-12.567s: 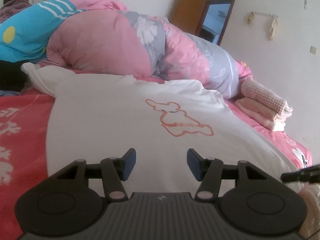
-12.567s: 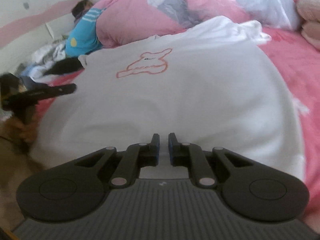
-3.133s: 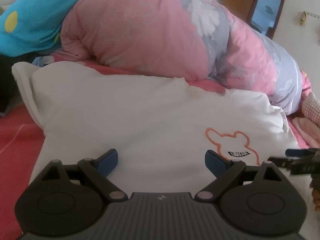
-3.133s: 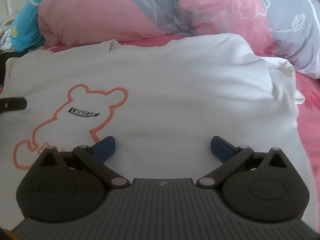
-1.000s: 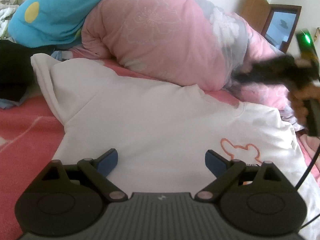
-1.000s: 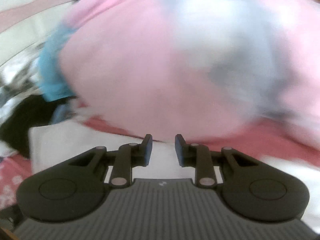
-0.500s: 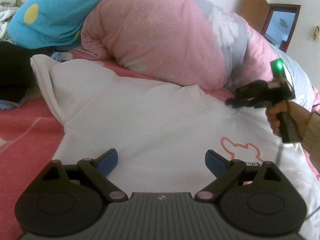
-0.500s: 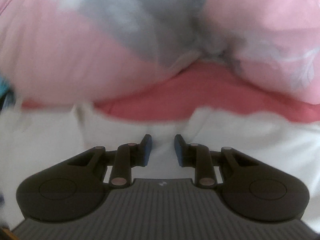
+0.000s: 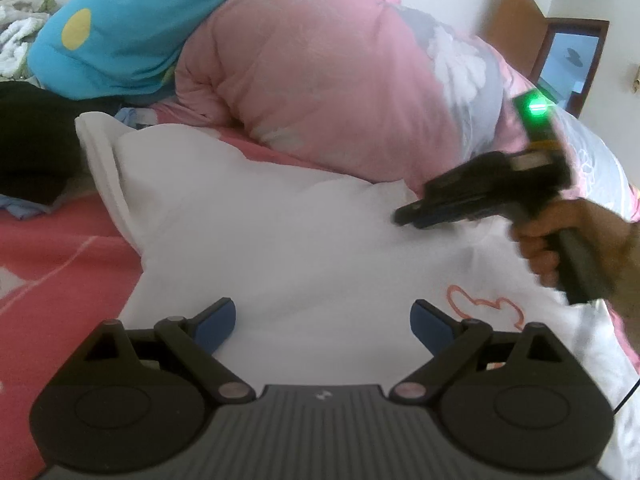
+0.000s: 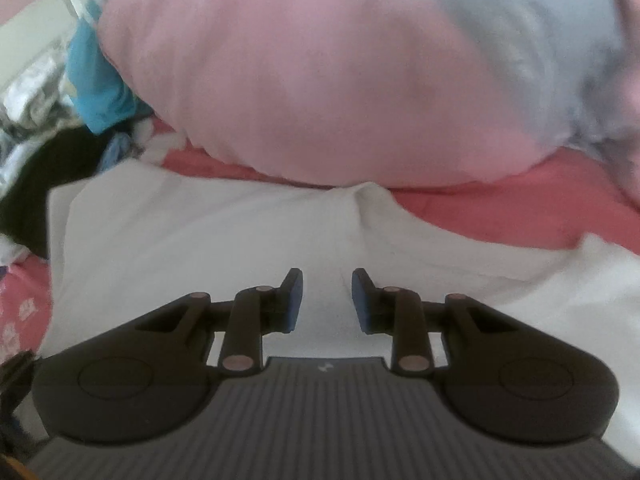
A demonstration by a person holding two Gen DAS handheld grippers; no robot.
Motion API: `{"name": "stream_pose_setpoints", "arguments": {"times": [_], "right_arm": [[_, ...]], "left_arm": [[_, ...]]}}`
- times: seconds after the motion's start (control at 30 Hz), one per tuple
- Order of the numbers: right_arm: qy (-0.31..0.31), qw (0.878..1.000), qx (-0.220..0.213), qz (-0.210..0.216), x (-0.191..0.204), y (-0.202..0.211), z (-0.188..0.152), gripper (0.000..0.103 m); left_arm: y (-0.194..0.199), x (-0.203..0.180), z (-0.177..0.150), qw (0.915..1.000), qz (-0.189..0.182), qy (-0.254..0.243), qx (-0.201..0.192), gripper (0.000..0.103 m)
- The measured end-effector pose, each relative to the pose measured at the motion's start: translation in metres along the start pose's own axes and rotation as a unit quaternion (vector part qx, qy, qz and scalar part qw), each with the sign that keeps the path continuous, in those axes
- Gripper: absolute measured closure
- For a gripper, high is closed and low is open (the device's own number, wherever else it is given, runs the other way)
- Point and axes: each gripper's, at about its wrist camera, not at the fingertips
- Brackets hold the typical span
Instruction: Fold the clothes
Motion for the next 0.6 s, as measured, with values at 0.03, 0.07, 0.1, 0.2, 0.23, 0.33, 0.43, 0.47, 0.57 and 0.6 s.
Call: {"name": "stream_pose_setpoints", "arguments": {"times": [0.03, 0.07, 0.1, 0.2, 0.23, 0.33, 0.43, 0.47, 0.57, 0.6], "right_arm": [[-0.002, 1.0, 0.006, -0.005, 0.0, -0.011, 0.004, 0.077], [0.002, 1.0, -0.002, -0.016, -0.001, -0.014, 0.008, 0.077], [0.004, 1.0, -0.011, -0.026, -0.003, -0.019, 0.014, 0.078], [-0.031, 0.998, -0.045, -0.033, -0.011, -0.017, 0.023, 0.078], [-0.044, 0.997, -0.053, -0.027, -0.014, -0.014, 0.025, 0.077], [-0.072, 0.995, -0.066, -0.004, -0.022, 0.002, 0.021, 0.074], [-0.066, 0.996, -0.063, 0.0, -0.03, 0.014, 0.013, 0.063], [-0.062, 0.996, -0.058, 0.001, -0.033, 0.015, 0.011, 0.061], [-0.042, 0.998, -0.035, 0.011, -0.032, 0.01, 0.007, 0.059], [-0.032, 0.999, -0.031, 0.009, -0.029, 0.009, 0.004, 0.058]], "left_arm": [[0.0, 0.0, 0.0, 1.0, 0.0, 0.0, 0.0, 0.008], [0.0, 0.0, 0.0, 1.0, 0.0, 0.001, 0.0, 0.008], [0.0, 0.0, 0.001, 1.0, -0.001, 0.001, 0.0, 0.008], [0.002, 0.001, 0.001, 1.0, -0.001, 0.004, -0.002, 0.008], [0.002, 0.001, 0.002, 1.0, -0.001, 0.005, -0.002, 0.008], [0.003, 0.002, 0.003, 0.9999, 0.0, 0.009, -0.005, 0.008], [0.004, 0.002, 0.003, 0.9999, 0.002, 0.01, -0.008, 0.008], [0.004, 0.001, 0.003, 0.9999, 0.003, 0.009, -0.008, 0.008], [0.004, 0.0, 0.003, 0.9999, 0.005, 0.008, -0.009, 0.008], [0.004, 0.0, 0.003, 0.9999, 0.005, 0.008, -0.009, 0.008]]}}
Point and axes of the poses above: each gripper's, at about its wrist camera, not at the fingertips, and y roughly against the way its jaws point, x to its left, z to its top, and after that the axes turned 14 degrees about y, right-handed
